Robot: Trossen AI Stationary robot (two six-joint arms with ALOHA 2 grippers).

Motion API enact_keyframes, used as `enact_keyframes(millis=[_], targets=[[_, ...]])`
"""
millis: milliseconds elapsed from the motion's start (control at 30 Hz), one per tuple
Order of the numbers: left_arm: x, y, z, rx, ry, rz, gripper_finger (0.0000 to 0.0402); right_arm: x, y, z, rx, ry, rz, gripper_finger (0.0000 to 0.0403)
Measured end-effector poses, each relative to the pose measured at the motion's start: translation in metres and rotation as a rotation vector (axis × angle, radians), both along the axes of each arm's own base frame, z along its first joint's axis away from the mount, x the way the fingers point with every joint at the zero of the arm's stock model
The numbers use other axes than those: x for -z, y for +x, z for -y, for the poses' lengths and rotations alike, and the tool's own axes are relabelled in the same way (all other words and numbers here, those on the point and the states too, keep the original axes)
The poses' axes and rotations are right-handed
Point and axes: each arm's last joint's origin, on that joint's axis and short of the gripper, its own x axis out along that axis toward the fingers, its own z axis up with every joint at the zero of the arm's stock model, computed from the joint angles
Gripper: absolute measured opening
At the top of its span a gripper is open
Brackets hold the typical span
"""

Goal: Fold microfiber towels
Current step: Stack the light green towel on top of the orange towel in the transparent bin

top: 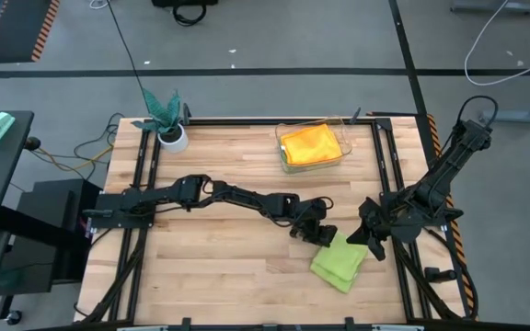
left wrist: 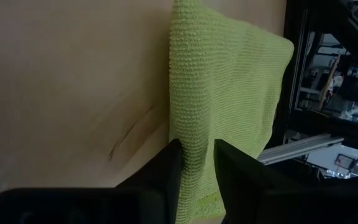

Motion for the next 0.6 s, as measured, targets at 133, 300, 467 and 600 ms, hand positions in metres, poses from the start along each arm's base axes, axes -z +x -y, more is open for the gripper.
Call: enact_keyframes(millis=[133, 300, 467, 600], targets=[[-0.0024, 0.0015, -0.0004, -0.005, 0.012, 0.015, 0.0082, 0.0, 0.0, 0.0, 0.0, 0.0, 0.0, 0.0016], [-0.0028, 0.003, 0.0014, -0.011, 0.075, 0.046, 0.0032, 0.0, 0.0, 0.0, 0.0, 0.0, 0.0, 0.0016], [-0.0031, 0.0038, 0.001, -0.006, 0.106, 0.066, 0.0011, 0.0, 0.0, 0.0, 0.0, 0.0, 0.0, 0.0016], [-0.0054, 0.0042, -0.0023, 0.01, 0.158, 0.09, 0.0012, 0.0, 0.0, 0.0001, 0.009, 0.009, -0.002, 0.0016]])
